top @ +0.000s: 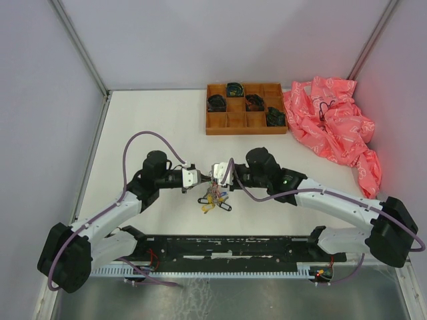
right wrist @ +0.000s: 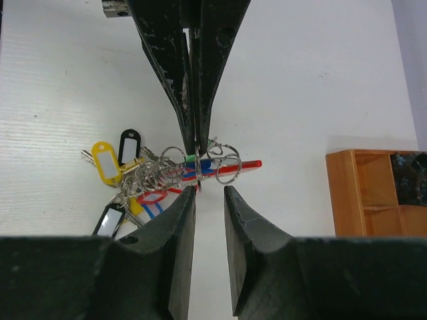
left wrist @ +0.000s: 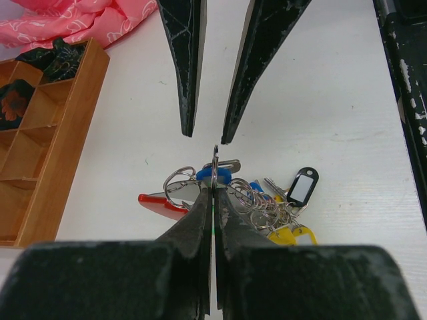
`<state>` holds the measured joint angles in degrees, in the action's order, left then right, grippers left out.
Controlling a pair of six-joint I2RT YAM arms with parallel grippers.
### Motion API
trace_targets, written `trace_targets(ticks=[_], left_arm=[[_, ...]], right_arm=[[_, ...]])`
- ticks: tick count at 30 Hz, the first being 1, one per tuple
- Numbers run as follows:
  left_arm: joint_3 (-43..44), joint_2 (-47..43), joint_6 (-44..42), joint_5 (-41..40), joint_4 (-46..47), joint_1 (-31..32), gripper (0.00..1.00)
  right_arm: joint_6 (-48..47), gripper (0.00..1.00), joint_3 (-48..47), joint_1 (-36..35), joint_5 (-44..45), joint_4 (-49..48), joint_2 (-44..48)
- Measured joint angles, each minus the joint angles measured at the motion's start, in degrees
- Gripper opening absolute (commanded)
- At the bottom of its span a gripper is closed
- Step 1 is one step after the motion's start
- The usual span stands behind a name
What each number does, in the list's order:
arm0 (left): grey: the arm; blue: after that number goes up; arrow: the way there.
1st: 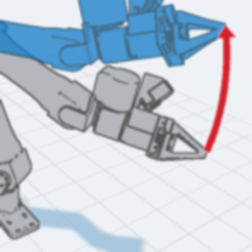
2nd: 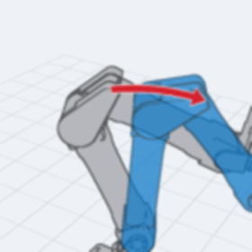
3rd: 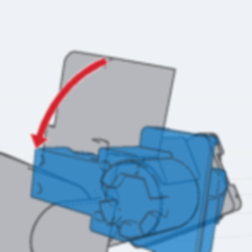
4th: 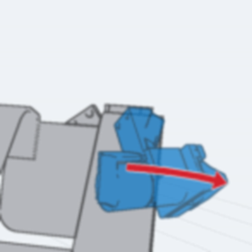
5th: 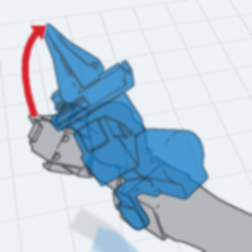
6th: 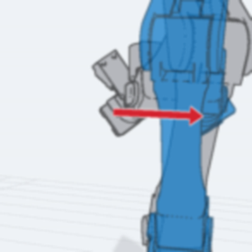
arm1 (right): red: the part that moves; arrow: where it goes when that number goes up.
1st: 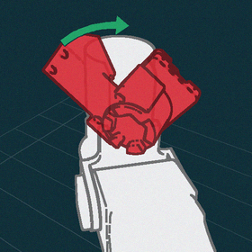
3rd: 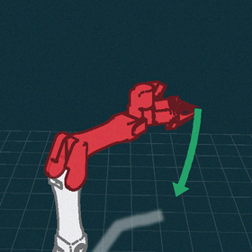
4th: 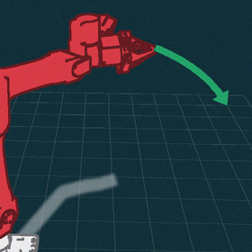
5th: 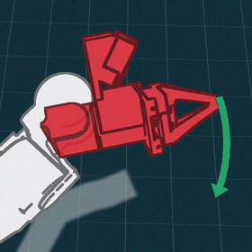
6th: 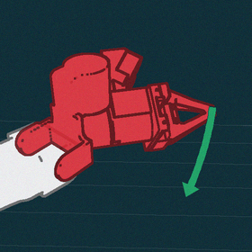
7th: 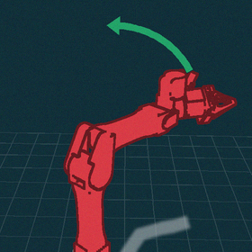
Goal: Put the keys on the keyring
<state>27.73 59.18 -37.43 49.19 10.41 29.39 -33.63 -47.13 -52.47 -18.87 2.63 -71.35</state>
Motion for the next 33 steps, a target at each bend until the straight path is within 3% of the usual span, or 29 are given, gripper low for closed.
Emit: trace_targets(ticks=[15, 21, 25, 33], left_arm=[[0.0, -0.44, 0.0, 0.07, 0.17, 0.0, 0.03], [0.0, -0.44, 0.0, 0.44, 0.37, 0.0, 0.03], [0.0, -0.44, 0.0, 0.44, 0.37, 0.0, 0.03], [0.02, -0.39, -0.02, 0.42, -0.11, 0.07, 0.03]], right_arm=[[0.87, 0.25, 1.86, 0.92, 0.26, -1.79, -0.13], [1.01, 0.17, 1.86, 1.16, -0.85, -2.19, -0.83], [0.98, 0.01, 1.86, 1.2, -1.79, -2.19, -1.11], [1.14, 0.01, 1.33, 1.2, -1.95, -1.11, -1.11]])
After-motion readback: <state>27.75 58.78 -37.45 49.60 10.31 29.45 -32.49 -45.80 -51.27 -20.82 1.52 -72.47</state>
